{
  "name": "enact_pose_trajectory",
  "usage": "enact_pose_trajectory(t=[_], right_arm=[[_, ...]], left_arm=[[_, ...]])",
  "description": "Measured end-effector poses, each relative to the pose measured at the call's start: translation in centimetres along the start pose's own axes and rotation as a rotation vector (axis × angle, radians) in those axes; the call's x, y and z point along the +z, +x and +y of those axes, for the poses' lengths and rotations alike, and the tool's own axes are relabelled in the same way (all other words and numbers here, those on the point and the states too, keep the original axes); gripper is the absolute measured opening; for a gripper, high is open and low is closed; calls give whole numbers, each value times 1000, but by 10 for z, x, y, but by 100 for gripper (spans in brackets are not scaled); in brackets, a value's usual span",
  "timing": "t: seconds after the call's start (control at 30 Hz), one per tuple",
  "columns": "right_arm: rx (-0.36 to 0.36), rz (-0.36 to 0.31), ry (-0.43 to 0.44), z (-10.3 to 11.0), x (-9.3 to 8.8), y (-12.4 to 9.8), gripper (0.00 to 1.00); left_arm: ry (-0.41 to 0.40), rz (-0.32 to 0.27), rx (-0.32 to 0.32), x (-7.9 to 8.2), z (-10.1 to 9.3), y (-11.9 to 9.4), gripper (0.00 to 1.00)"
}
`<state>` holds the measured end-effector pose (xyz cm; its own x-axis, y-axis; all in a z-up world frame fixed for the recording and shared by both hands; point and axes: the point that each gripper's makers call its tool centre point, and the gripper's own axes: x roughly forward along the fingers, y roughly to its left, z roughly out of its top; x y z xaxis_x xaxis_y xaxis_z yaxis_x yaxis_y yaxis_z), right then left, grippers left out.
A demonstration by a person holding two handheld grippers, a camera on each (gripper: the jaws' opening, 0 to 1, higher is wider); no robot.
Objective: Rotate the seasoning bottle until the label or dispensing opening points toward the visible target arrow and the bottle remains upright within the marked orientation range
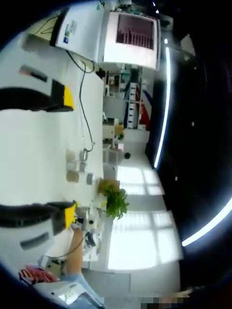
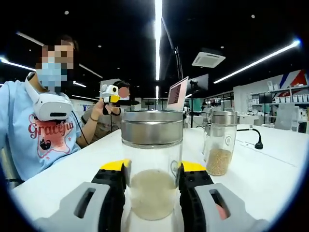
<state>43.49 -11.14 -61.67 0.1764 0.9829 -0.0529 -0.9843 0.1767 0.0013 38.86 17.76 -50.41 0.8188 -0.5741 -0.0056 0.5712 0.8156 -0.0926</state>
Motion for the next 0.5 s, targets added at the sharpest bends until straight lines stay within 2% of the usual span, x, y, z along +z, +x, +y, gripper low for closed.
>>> enact_pose_trajectory(t=[0.23, 0.4, 0.5], right_arm=[[-224, 42, 32, -8, -1, -1, 42], [-306, 52, 39, -12, -2, 0, 42], [-396, 64, 40, -14, -3, -2, 42]], left_arm=[[1, 5, 5, -1, 0, 1, 80], [3, 18, -7, -4, -4, 3, 80], [2, 16, -12, -3, -6, 3, 80]])
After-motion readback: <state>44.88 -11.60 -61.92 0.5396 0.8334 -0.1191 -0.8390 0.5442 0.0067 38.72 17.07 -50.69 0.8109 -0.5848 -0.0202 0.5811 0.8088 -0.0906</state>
